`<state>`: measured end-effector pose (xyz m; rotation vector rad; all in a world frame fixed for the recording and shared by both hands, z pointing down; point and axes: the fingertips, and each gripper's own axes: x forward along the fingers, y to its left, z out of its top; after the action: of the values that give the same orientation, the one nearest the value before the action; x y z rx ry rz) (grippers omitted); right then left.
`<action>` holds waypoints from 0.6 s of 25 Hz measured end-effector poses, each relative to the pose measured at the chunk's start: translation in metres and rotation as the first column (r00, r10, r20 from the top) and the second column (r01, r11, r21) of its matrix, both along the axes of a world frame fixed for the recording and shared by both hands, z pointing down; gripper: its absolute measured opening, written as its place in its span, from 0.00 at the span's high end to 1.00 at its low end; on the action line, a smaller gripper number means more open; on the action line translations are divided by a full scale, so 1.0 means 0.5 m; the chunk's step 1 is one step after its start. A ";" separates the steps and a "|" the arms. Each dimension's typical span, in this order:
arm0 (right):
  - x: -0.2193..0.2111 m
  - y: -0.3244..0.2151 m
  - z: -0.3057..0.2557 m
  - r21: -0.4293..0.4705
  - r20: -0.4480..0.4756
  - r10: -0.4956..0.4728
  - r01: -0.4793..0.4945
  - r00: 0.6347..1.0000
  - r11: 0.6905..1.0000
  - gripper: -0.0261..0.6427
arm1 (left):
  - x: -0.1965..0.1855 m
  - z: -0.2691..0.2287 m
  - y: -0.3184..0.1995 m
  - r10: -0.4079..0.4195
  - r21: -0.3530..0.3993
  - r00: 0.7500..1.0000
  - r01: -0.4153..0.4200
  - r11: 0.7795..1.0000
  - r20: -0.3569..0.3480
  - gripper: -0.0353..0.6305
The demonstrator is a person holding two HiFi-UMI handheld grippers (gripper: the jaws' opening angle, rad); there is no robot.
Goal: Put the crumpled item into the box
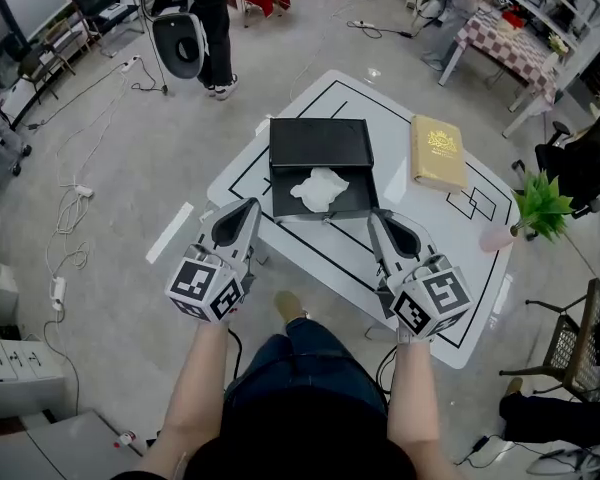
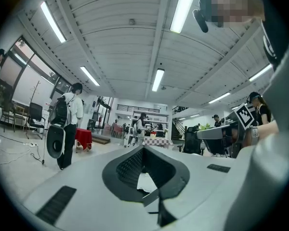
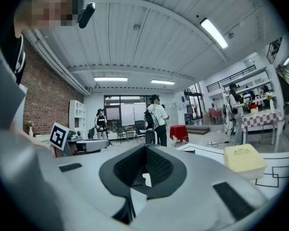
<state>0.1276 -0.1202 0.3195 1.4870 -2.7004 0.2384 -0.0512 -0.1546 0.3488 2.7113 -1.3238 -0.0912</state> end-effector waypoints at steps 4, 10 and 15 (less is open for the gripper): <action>-0.002 0.003 0.002 -0.004 0.006 -0.001 0.001 1.000 1.000 0.96 | -0.004 0.000 0.001 0.007 -0.007 1.000 -0.007 1.000 0.001 0.93; -0.004 0.009 0.007 -0.010 0.037 -0.002 0.002 0.999 1.000 0.96 | -0.007 0.002 0.007 0.008 -0.010 1.000 -0.008 1.000 0.006 0.93; 0.000 0.013 0.004 0.001 0.057 0.003 -0.003 0.998 1.000 0.96 | -0.004 0.004 0.007 0.013 -0.016 1.000 -0.013 1.000 0.003 0.93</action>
<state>0.1276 -0.1137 0.3218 1.5072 -2.7429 0.2833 -0.0533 -0.1512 0.3508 2.7078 -1.3017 -0.0753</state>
